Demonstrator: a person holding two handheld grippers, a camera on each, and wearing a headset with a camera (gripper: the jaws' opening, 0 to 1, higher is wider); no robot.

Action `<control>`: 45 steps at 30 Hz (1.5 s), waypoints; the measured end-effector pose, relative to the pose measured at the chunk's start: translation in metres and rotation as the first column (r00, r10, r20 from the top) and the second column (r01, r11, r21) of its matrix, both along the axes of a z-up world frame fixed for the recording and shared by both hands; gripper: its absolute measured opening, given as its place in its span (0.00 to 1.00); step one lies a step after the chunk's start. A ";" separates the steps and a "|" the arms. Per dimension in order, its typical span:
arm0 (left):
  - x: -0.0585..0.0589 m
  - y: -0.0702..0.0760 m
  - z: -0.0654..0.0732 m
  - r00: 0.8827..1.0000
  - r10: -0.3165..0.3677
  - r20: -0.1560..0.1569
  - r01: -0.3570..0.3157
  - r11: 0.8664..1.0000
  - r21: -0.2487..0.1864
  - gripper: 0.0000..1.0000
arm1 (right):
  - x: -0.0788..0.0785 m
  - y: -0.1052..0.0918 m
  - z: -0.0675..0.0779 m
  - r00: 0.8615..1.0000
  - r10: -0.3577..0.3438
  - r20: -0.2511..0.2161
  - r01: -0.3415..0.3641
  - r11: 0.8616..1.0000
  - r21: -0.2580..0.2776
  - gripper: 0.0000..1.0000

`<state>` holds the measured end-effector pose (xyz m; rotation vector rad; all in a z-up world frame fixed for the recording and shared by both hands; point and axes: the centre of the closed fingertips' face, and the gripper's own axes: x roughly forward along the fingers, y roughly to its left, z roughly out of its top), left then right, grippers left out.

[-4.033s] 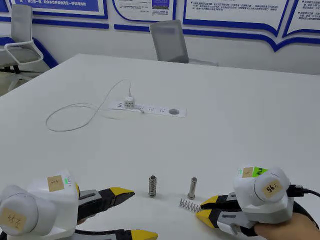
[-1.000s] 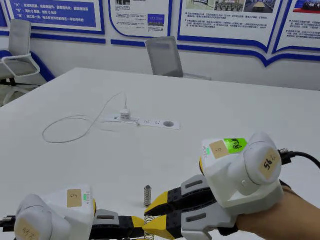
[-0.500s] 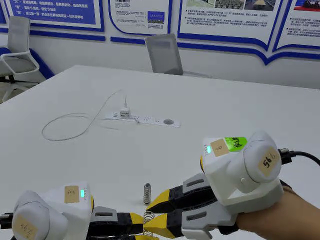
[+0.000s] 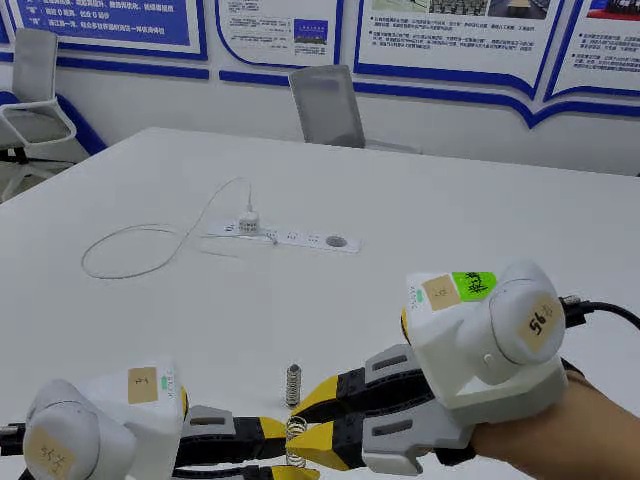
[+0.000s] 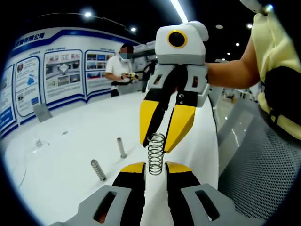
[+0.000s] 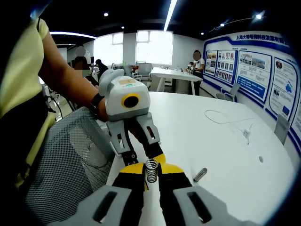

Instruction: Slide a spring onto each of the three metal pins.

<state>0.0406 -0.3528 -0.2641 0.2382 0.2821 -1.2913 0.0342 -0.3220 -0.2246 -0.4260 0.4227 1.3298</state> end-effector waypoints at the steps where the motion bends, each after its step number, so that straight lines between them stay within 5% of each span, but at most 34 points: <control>1: 0.000 0.000 0.000 1.000 0.001 0.000 -0.001 1.000 0.000 0.17 | 0.000 -0.001 0.000 1.000 -0.002 -0.001 0.002 1.000 0.002 0.12; 12: 0.007 0.010 0.000 0.999 0.037 -0.004 -0.037 0.999 -0.007 0.23 | 0.010 -0.011 0.006 0.999 -0.041 0.009 0.040 0.999 0.014 0.12; 24: 0.009 0.018 0.000 0.997 0.074 -0.011 -0.074 0.997 -0.020 0.29 | 0.039 -0.040 0.017 0.988 -0.152 0.038 0.150 0.988 0.040 0.12; 34: 0.009 0.020 0.000 0.996 0.085 -0.016 -0.086 0.996 -0.026 0.33 | 0.074 -0.066 0.023 0.955 -0.289 0.066 0.284 0.956 0.079 0.12; 45: 0.009 0.022 -0.002 0.996 0.088 -0.018 -0.089 0.996 -0.021 0.34 | 0.099 -0.085 0.011 0.919 -0.389 0.071 0.382 0.920 0.087 0.12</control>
